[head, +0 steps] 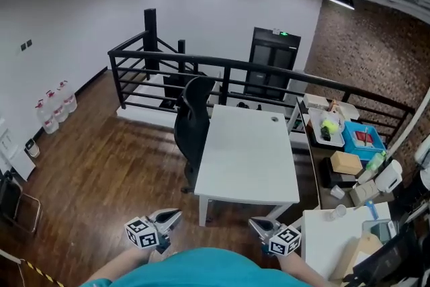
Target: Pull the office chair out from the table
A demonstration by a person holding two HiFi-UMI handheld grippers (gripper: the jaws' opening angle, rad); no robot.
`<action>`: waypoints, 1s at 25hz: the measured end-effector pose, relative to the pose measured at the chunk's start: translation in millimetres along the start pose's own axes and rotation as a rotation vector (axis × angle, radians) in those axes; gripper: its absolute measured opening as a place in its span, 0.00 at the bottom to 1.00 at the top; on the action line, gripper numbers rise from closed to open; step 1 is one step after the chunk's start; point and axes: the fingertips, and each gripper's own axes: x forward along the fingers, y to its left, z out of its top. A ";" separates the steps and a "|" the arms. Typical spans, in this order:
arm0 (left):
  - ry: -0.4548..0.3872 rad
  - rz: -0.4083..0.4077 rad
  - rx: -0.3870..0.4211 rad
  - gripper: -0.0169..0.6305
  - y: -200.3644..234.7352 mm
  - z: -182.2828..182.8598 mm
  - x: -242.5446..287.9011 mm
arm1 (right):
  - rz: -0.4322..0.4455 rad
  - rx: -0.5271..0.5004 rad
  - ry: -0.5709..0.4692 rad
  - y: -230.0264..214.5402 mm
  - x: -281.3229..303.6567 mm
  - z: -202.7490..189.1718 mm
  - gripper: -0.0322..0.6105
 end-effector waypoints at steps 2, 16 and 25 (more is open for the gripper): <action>-0.016 -0.009 -0.007 0.06 19.6 -6.4 12.9 | -0.019 -0.011 0.009 -23.6 7.5 -7.5 0.05; 0.020 -0.127 0.079 0.06 206.5 55.2 26.2 | -0.080 -0.103 0.016 -79.6 211.7 44.6 0.08; -0.009 0.050 0.046 0.06 269.1 75.9 43.4 | 0.146 -0.212 0.103 -135.7 348.4 45.4 0.32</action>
